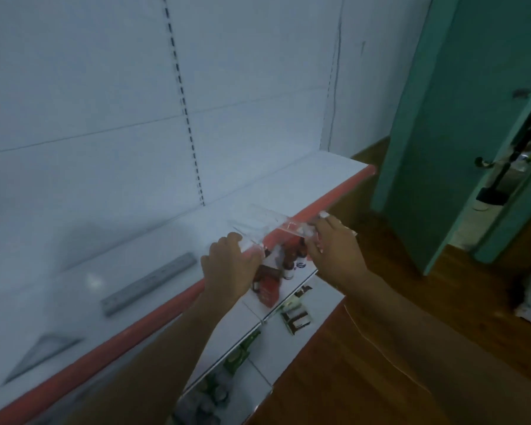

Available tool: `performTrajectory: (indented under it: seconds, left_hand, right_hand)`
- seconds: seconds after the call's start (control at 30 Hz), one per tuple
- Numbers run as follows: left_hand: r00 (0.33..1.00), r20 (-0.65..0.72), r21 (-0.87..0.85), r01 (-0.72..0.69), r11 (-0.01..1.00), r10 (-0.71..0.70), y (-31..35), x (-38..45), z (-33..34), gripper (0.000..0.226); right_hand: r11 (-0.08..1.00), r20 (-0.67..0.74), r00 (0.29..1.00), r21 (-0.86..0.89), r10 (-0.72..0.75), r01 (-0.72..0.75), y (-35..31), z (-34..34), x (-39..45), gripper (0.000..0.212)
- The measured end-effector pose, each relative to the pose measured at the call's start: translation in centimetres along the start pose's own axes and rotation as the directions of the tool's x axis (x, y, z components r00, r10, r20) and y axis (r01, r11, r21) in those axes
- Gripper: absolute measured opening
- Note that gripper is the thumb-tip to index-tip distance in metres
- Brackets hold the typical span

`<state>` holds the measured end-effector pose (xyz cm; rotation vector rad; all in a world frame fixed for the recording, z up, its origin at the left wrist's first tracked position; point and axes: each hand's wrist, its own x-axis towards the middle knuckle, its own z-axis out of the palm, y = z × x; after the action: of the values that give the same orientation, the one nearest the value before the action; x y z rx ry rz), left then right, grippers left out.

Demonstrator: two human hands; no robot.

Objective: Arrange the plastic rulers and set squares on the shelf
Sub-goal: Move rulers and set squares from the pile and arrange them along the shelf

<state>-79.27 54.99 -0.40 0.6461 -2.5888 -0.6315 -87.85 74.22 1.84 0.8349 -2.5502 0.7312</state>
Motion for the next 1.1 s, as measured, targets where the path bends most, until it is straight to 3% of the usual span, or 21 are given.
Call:
performTrajectory:
  seconds: [0.17,0.3,0.53,0.77,1.1]
  left_hand:
    - [0.977,-0.128,0.104,0.183,0.978,-0.169,-6.6,0.9,-3.3,0.046]
    - [0.937,-0.182,0.086,0.317,0.945,-0.298,-12.0,1.3,-6.0,0.046]
    - [0.880,-0.275,0.088,0.423,0.902,-0.387,-17.9,1.2,-9.8,0.047]
    - [0.822,-0.342,0.097,0.514,0.852,-0.456,-20.5,1.1,-11.3,0.047]
    - [0.764,-0.394,0.120,0.594,0.796,-0.511,-18.8,3.4,-10.7,0.050]
  right_hand:
    - [0.987,0.146,0.978,0.087,-0.150,0.139,-5.0,5.3,3.7,0.034]
    - [0.951,0.175,0.946,0.198,-0.272,0.237,-9.6,8.9,5.5,0.034]
    - [0.889,0.186,0.893,0.303,-0.409,0.344,-15.6,13.5,8.0,0.037]
    - [0.844,0.192,0.842,0.313,-0.505,0.435,-18.5,16.0,10.5,0.034]
    - [0.773,0.193,0.779,0.400,-0.596,0.492,-17.5,17.6,13.3,0.039]
